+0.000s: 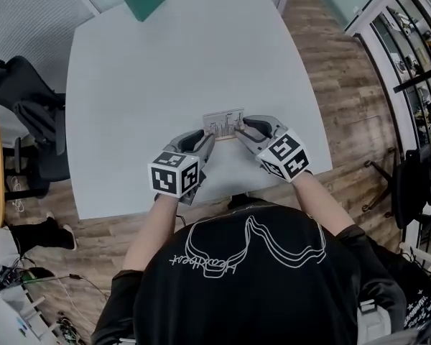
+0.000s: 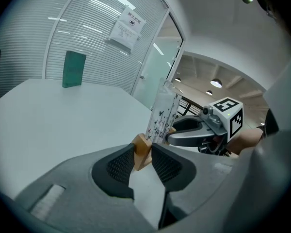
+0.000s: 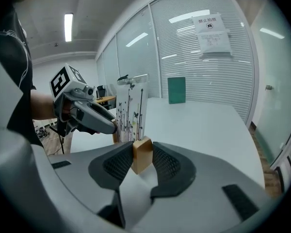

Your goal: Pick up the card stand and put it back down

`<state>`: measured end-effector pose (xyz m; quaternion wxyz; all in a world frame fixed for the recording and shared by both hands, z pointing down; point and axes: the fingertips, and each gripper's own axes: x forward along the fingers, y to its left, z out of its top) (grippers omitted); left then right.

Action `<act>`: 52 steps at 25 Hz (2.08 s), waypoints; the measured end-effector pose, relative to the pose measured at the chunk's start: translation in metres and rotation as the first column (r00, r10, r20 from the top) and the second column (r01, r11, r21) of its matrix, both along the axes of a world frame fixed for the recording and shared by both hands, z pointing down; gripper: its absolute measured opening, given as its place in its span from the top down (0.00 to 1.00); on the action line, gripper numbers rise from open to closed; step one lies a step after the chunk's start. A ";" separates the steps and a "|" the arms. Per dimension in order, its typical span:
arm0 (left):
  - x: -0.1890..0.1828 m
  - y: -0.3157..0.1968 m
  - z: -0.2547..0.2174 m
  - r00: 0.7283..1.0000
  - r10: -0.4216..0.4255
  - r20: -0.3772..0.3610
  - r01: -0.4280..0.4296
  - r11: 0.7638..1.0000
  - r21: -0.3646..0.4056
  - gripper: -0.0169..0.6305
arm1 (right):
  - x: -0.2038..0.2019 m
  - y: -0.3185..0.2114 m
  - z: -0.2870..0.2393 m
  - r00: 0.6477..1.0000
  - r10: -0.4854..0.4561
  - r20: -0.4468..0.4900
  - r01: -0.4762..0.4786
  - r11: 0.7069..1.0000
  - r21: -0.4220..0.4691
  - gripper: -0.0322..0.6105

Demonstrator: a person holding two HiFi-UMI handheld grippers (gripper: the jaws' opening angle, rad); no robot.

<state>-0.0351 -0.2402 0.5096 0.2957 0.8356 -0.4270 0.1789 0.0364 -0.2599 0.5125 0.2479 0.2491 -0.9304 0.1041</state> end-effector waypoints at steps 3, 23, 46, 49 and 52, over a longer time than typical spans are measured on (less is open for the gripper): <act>0.001 -0.009 0.017 1.000 -0.007 -0.001 0.007 1.000 -0.023 0.79 | 0.000 -0.009 0.015 1.000 -0.010 -0.026 0.010 1.000 -0.005 0.75; -0.002 -0.017 0.078 0.999 0.002 0.053 0.003 0.996 -0.093 0.80 | -0.003 -0.016 0.078 0.994 -0.024 -0.106 0.021 0.999 -0.034 0.75; -0.018 0.009 0.014 0.993 -0.051 -0.103 0.051 0.999 -0.003 0.70 | 0.016 -0.002 -0.001 0.957 0.197 0.212 -0.169 0.975 -0.146 0.70; -0.014 0.024 -0.018 0.988 -0.013 -0.157 0.020 0.999 0.045 0.70 | 0.012 0.018 -0.026 0.953 0.190 0.234 -0.164 0.978 -0.129 0.74; -0.012 0.044 -0.051 0.976 0.035 -0.215 -0.015 0.996 0.093 0.74 | 0.004 0.040 -0.056 0.943 0.168 0.287 -0.146 0.985 -0.097 0.82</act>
